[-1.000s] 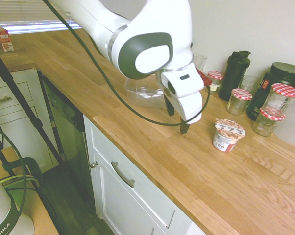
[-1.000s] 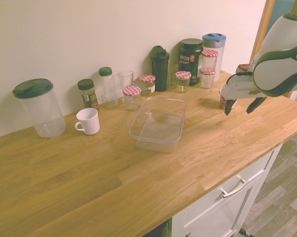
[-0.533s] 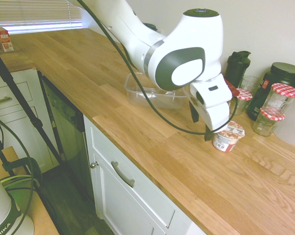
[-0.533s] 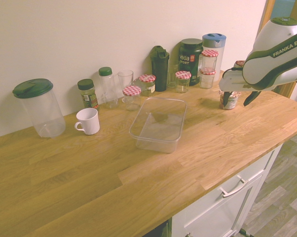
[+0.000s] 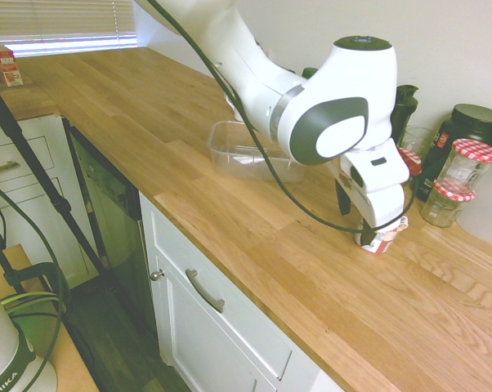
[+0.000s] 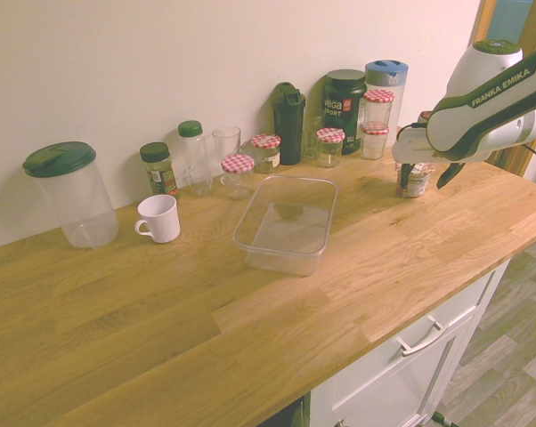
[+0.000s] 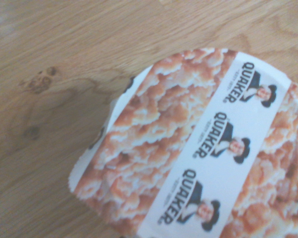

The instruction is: Put the cereal into the container

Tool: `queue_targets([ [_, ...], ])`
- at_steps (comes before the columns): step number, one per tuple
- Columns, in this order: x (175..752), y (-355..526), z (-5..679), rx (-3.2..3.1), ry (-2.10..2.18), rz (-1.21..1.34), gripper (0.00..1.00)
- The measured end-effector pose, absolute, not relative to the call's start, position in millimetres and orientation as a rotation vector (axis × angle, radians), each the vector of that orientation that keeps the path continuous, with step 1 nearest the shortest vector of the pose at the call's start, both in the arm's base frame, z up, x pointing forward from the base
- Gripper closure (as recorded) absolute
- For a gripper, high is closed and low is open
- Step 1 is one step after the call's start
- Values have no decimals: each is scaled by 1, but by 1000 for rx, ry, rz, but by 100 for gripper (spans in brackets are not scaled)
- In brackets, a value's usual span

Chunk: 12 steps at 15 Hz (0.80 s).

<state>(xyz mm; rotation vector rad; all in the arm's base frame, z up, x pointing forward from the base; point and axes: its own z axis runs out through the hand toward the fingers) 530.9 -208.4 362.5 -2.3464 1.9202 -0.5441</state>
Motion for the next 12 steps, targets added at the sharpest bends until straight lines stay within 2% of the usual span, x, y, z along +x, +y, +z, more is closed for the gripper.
queue_targets([
  [6,566,-205,345,-2381,1889,-651,0],
  [12,574,-210,345,-2340,1891,-790,0],
])
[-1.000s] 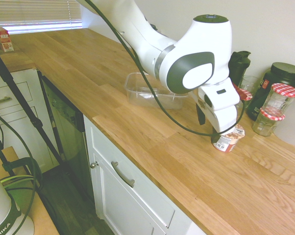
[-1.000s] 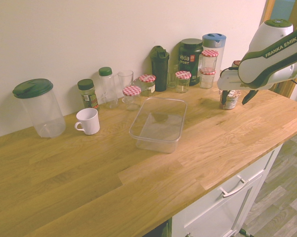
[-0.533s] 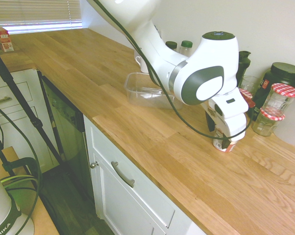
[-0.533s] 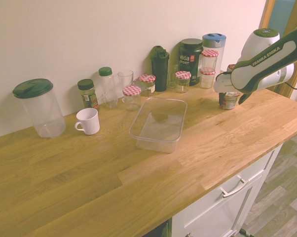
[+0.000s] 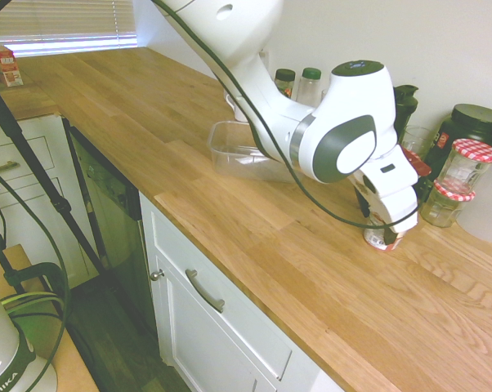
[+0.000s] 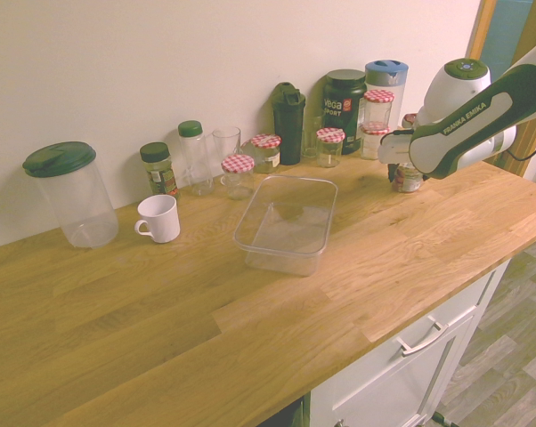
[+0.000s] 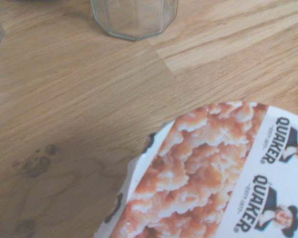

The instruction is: Put the cereal into the container

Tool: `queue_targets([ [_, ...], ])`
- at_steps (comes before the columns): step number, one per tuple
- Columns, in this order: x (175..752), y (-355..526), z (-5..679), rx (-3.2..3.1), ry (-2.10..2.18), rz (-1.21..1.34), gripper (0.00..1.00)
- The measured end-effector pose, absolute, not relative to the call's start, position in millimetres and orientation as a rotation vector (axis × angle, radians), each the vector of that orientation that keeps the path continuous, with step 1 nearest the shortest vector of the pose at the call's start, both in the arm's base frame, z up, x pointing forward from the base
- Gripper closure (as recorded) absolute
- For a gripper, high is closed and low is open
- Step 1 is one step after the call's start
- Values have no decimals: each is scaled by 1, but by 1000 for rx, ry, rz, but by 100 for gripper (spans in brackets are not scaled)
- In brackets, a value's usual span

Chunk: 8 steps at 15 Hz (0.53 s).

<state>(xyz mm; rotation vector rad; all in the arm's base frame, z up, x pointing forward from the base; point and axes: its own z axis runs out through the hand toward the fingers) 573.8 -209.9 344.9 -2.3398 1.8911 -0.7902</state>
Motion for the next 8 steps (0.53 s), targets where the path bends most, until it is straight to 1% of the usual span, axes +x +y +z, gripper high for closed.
queue_targets([
  [4,576,-208,341,-2350,1883,-865,0],
  [5,576,-208,342,-2346,1883,-885,100],
  [8,575,-209,343,-2336,1887,-940,100],
])
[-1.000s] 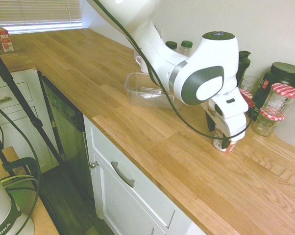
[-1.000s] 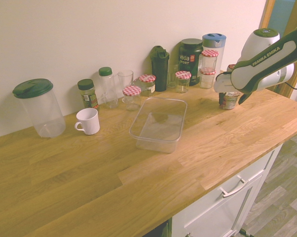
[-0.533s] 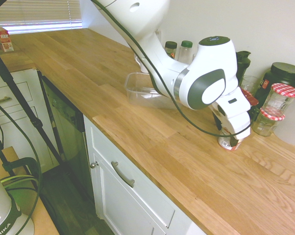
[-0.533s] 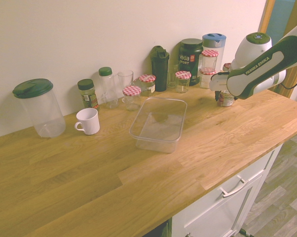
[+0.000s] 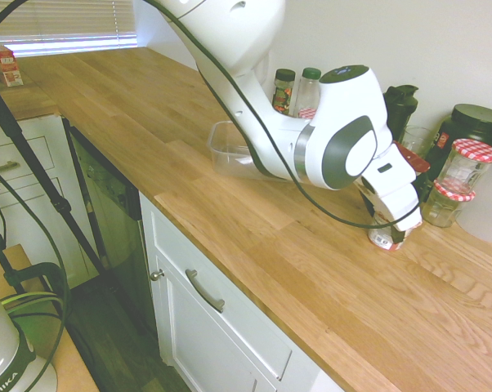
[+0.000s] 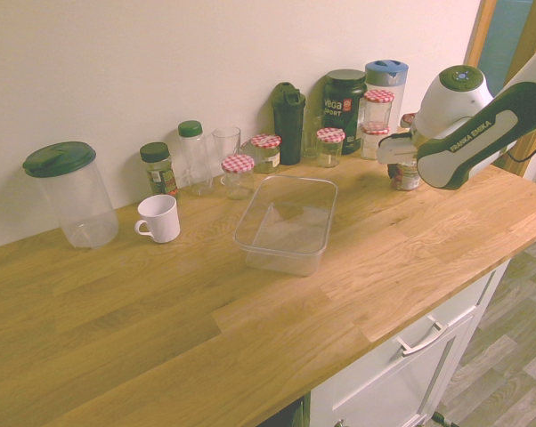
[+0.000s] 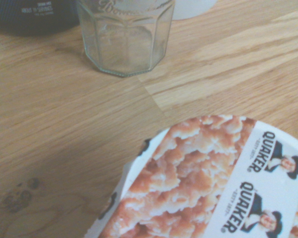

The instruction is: Put the cereal into the container

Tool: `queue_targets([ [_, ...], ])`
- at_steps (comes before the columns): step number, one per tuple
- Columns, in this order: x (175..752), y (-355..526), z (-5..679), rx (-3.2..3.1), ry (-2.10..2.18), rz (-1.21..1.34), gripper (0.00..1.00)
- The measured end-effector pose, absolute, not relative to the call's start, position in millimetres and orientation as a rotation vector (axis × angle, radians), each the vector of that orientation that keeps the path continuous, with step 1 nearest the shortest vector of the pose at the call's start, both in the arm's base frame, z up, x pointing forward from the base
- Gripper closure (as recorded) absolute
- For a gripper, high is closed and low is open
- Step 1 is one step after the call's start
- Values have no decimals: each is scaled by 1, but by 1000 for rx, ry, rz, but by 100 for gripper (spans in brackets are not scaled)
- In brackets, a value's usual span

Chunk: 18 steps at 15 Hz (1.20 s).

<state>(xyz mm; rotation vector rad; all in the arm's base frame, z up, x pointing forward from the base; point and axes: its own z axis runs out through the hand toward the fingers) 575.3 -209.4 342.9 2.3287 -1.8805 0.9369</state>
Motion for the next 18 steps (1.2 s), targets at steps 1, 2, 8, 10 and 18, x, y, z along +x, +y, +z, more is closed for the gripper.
queue_targets([
  [1,575,-209,343,2326,-1878,940,100],
  [2,576,-208,342,2326,-1875,942,100],
  [8,577,-204,341,2331,-1867,946,100],
  [10,577,-203,342,2333,-1867,950,100],
  [18,527,-163,413,2371,-1742,1132,100],
])
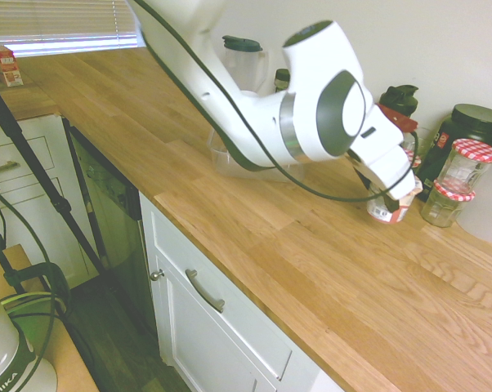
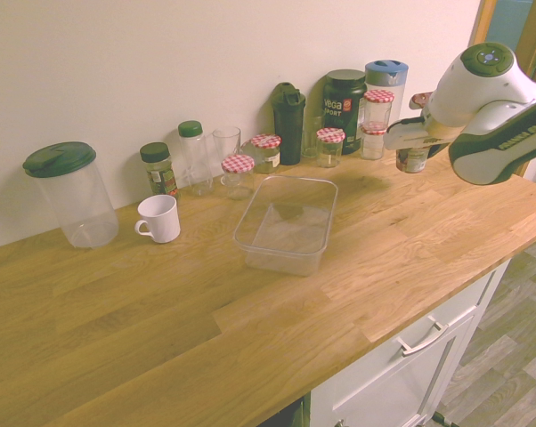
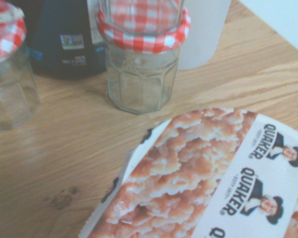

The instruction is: Put the cereal into the container

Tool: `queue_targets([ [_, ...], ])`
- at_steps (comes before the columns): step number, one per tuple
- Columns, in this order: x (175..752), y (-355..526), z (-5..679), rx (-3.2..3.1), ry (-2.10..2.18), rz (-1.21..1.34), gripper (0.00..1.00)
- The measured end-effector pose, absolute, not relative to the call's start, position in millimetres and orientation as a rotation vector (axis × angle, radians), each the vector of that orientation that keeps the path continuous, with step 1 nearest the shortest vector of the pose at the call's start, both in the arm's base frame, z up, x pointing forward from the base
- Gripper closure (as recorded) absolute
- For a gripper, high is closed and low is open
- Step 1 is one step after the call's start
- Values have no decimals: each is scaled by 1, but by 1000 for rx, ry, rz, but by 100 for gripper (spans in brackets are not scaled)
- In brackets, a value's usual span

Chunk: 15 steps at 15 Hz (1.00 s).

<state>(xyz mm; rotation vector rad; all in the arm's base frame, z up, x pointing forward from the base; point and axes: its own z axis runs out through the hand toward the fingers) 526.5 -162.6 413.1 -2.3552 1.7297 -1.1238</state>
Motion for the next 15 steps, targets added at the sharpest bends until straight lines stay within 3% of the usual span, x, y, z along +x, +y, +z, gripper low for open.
queue_targets([
  [3,498,-85,445,-2407,1663,-1230,100],
  [7,481,30,438,-2542,1557,-1252,100],
  [15,498,119,421,-2716,1305,-1249,100],
])
